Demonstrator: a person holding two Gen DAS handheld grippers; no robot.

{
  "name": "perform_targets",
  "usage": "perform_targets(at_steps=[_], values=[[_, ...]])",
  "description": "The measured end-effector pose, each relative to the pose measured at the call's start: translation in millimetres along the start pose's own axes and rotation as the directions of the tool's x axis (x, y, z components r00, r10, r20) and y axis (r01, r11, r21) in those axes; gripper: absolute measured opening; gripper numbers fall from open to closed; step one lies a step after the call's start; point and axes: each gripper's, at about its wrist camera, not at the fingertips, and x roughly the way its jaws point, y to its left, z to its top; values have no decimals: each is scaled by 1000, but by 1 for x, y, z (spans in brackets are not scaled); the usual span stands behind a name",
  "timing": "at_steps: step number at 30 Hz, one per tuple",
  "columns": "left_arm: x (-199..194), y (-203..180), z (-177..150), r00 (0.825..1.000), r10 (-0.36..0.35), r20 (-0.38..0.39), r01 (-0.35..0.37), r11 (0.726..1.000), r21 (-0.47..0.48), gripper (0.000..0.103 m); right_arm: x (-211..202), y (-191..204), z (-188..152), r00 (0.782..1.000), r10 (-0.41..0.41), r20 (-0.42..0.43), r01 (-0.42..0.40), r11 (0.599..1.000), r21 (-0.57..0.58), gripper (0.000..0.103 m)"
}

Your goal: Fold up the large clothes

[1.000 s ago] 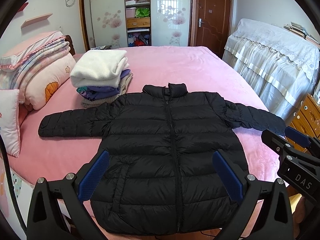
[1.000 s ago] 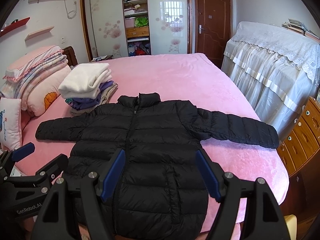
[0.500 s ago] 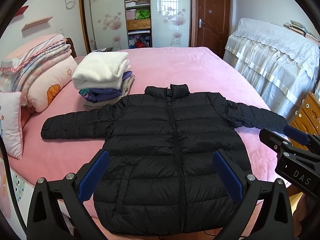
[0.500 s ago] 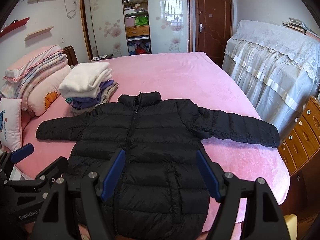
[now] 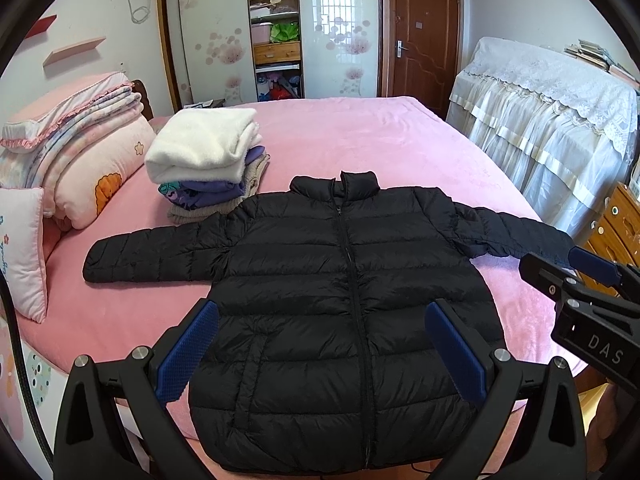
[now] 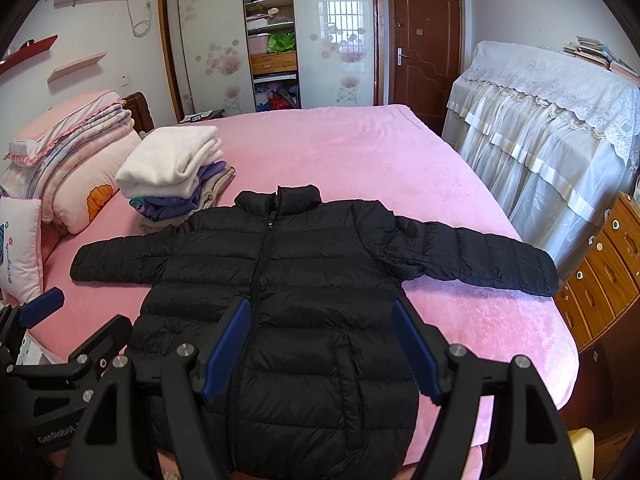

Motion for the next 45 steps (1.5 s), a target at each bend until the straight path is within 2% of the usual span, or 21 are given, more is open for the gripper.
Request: perform_targets(at_steps=[17, 31, 35, 45], values=[[4, -3, 1, 1000, -2, -2, 2, 1000, -5, 102, -5, -7, 4, 999, -11, 39, 10, 1000, 13, 74], [1, -3, 22, 1000, -5, 18, 6, 1000, -24, 103, -19, -17, 20, 995, -8, 95, 8, 1000, -9, 74], [5, -12, 29, 1000, -4, 18, 4, 1000, -8, 102, -22, -29, 26, 993, -6, 118, 5, 1000, 10, 74], [20, -60, 54, 999, -17, 45, 15, 999, 42, 102, -25, -81, 35, 984, -76, 161, 63, 994, 84, 74]])
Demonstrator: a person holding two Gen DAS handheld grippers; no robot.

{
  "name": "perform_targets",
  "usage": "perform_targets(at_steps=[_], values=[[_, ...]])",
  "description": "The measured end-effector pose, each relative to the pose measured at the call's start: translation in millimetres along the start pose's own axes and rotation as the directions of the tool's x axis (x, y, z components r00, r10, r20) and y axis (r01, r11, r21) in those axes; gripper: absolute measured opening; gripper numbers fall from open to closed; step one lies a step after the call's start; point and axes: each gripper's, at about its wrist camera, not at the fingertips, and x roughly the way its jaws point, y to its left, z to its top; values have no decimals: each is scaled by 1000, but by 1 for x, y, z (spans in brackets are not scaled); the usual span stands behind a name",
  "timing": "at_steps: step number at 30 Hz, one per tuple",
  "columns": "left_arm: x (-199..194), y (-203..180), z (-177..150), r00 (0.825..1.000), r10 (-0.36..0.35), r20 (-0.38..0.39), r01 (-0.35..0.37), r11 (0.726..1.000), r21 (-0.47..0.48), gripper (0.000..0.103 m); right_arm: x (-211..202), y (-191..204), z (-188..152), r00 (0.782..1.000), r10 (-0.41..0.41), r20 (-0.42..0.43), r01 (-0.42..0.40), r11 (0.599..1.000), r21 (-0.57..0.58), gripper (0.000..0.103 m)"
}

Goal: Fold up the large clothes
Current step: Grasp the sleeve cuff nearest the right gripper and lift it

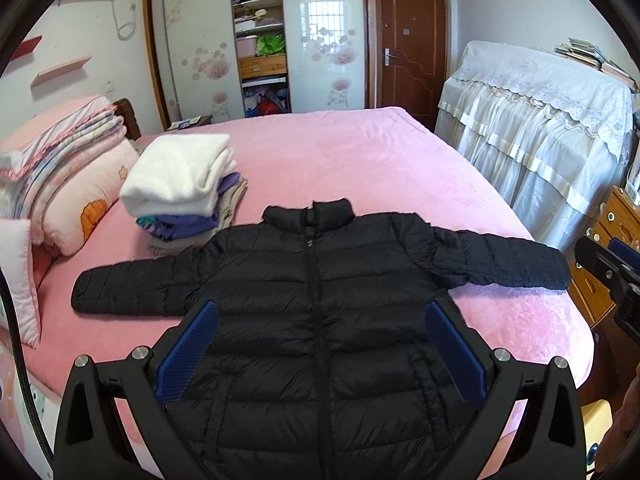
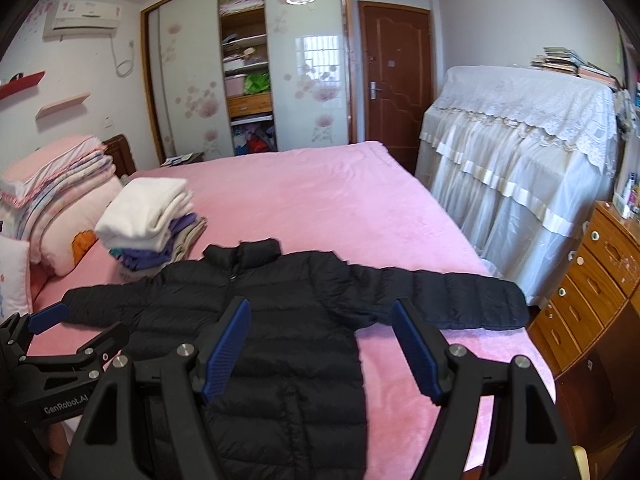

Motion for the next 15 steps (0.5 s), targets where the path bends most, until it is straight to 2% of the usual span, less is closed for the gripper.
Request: perform_targets(at_steps=[5, 10, 15], values=[[16, -38, 16, 1000, -14, 24, 13, 999, 44, 102, 10, -43, 4, 999, -49, -4, 49, 997, 55, 74], [41, -86, 35, 998, -52, 47, 48, 994, 99, 102, 29, -98, 5, 988, -153, -13, 154, 983, 97, 74], [86, -129, 50, 997, -71, 30, 66, 988, 136, 102, 63, -166, 3, 974, -212, -83, 223, 961, 166, 74]])
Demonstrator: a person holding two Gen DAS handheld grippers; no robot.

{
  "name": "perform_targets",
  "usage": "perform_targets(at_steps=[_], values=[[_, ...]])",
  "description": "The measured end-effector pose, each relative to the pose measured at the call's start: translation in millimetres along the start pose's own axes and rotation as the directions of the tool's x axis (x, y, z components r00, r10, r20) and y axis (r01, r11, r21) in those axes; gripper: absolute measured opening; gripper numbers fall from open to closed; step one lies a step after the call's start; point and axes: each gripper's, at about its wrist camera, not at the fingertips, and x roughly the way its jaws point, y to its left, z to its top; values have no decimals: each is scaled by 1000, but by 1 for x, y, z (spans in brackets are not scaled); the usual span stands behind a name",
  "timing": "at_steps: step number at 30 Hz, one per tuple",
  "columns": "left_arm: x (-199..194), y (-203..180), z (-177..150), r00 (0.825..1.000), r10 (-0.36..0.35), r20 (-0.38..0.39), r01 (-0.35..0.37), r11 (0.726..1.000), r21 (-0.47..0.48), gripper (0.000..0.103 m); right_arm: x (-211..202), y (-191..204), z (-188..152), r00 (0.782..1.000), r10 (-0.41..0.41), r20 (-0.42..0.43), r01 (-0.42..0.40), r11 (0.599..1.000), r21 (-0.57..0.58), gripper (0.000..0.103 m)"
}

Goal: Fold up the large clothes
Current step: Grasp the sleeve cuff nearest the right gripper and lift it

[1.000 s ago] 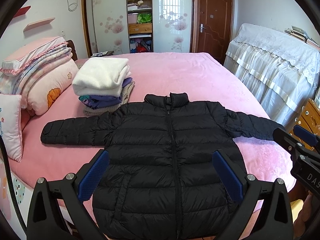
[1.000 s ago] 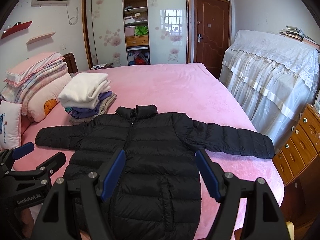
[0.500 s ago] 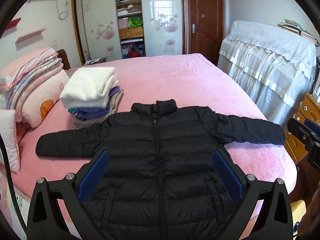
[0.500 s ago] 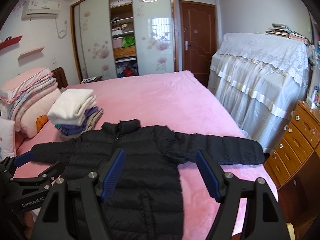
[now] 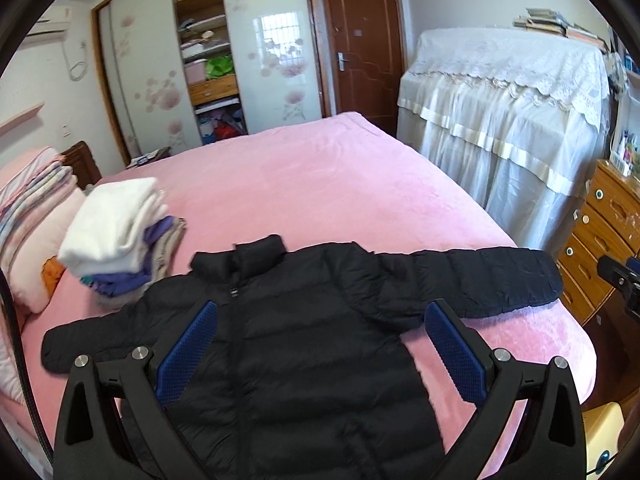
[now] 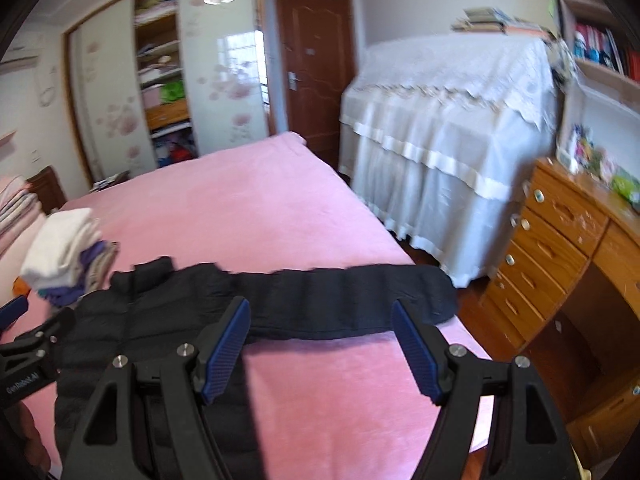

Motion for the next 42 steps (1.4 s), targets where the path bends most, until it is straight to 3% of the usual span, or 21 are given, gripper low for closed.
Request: perform_targets(at_steps=[8, 14, 18, 24, 30, 33, 35, 37, 42], values=[[86, -45, 14, 1000, -10, 14, 9, 1000, 18, 102, 92, -78, -5, 990, -33, -134, 47, 993, 104, 73], [146, -81, 7, 999, -42, -11, 42, 997, 71, 101, 162, -128, -29, 971, 30, -239, 31, 968, 247, 73], [185, -106, -3, 995, -61, -78, 71, 989, 128, 101, 198, -149, -49, 953, 61, -296, 41, 945, 325, 73], [232, -145, -24, 980, -96, -176, 128, 976, 177, 97, 239, -174, -60, 941, 123, -316, 27, 902, 431, 73], [257, -164, -33, 975, -95, -199, 128, 978, 162, 97, 267, -188, -68, 929, 201, -310, 2, 836, 549, 73], [266, -166, -33, 973, -99, -210, 131, 981, 145, 95, 275, -190, -66, 935, 214, -284, -14, 820, 573, 59], [266, -165, -33, 970, -109, -218, 139, 982, 130, 94, 279, -189, -64, 934, 226, -275, -25, 814, 581, 33], [263, -161, -32, 968, -117, -221, 146, 982, 123, 94, 279, -182, -58, 940, 236, -247, -58, 824, 564, 15], [244, -145, -25, 972, -101, -211, 127, 985, 113, 94, 247, -151, -30, 977, 131, -169, -53, 913, 404, 7]])
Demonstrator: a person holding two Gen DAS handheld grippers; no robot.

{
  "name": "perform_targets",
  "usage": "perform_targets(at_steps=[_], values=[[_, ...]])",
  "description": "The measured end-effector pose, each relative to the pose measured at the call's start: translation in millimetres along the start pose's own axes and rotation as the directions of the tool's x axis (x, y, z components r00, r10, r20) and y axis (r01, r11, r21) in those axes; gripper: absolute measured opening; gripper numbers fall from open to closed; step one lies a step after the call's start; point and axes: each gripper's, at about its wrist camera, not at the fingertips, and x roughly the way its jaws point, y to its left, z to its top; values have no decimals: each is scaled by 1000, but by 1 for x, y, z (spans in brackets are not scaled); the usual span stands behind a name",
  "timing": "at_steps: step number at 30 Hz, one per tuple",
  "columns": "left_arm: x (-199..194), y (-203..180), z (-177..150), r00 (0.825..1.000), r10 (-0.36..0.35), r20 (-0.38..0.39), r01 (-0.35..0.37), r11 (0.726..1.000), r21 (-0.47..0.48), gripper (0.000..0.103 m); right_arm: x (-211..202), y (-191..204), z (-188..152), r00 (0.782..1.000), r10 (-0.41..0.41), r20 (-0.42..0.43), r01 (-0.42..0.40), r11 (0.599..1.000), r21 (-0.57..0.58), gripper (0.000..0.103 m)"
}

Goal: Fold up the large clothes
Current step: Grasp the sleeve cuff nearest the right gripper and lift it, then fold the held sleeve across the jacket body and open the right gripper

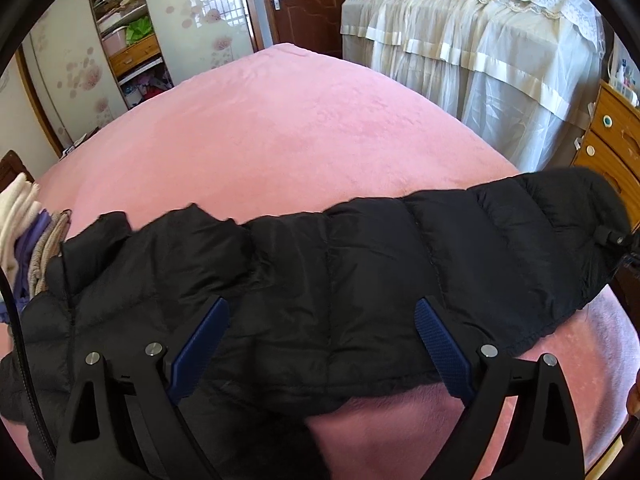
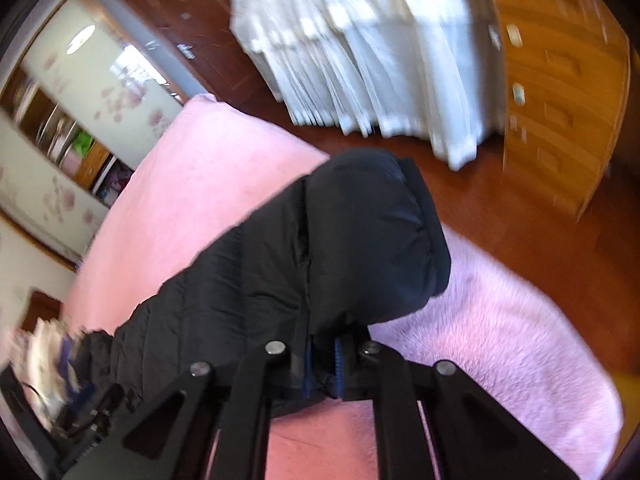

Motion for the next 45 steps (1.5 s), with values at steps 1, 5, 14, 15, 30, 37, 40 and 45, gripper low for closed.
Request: perform_targets(at_steps=[1, 5, 14, 15, 30, 37, 40, 45], values=[[-6, 5, 1, 1000, 7, -2, -7, 1000, -13, 94, -11, 11, 2, 1000, 10, 29, -9, 1000, -30, 6], [-37, 26, 4, 1000, 27, 15, -26, 999, -45, 94, -56, 52, 8, 990, 74, 119, -59, 990, -125, 6], [-135, 131, -10, 984, 139, 110, -125, 984, -129, 94, -162, 208, -3, 914, 348, 209, -235, 873, -427, 6], [-145, 151, -15, 982, 151, 110, -134, 979, -153, 94, -169, 229, -8, 904, 378, 198, -256, 852, -457, 6], [-184, 408, -117, 947, 320, 11, -284, 856, -432, 94, -113, 492, -168, 886, 457, -74, -370, 602, -707, 6], [-154, 477, -175, 956, 286, -67, -279, 812, -513, 94, -31, 550, -267, 946, 280, -163, -292, 518, -804, 16], [-141, 491, -194, 961, 258, -98, -269, 800, -537, 94, -7, 557, -297, 950, 218, -224, -305, 484, -821, 27], [-126, 502, -211, 968, 222, -116, -248, 786, -566, 94, -5, 551, -322, 931, 198, -307, -364, 442, -820, 49]])
